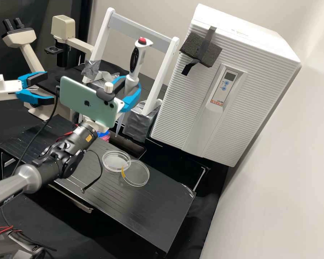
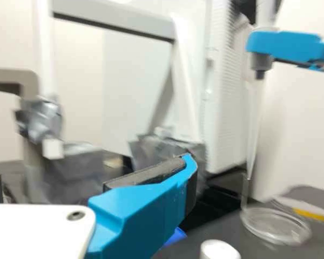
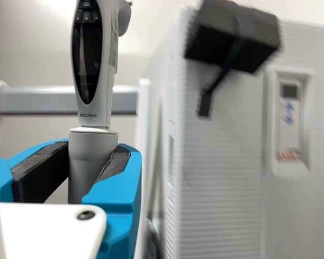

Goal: Use the pipette

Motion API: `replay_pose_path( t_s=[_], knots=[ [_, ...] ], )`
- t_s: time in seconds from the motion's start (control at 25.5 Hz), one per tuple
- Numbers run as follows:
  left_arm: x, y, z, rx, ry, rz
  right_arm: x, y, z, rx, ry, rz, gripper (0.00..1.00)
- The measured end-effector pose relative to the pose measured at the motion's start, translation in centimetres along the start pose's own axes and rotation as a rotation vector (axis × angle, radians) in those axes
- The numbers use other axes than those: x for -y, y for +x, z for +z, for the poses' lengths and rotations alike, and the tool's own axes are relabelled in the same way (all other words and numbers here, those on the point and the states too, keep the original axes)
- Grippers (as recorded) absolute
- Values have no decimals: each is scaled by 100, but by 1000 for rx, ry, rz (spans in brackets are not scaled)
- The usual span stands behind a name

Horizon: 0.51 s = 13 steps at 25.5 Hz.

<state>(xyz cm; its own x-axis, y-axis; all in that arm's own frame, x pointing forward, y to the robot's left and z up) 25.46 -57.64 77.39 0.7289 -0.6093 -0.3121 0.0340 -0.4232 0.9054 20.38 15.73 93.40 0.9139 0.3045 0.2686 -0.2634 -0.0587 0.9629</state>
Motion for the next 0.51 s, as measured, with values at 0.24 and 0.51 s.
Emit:
replay_pose_path(
  t_s=[0.24, 0.51],
  knots=[
    [-155, 57, -141, -54, 1, 29, -51, 743, -482, -90, -42, 3, 0],
    [-315, 180, -255, -87, -3, 55, 173, 1266, -590, -45, -30, -98, 0]
  ],
)
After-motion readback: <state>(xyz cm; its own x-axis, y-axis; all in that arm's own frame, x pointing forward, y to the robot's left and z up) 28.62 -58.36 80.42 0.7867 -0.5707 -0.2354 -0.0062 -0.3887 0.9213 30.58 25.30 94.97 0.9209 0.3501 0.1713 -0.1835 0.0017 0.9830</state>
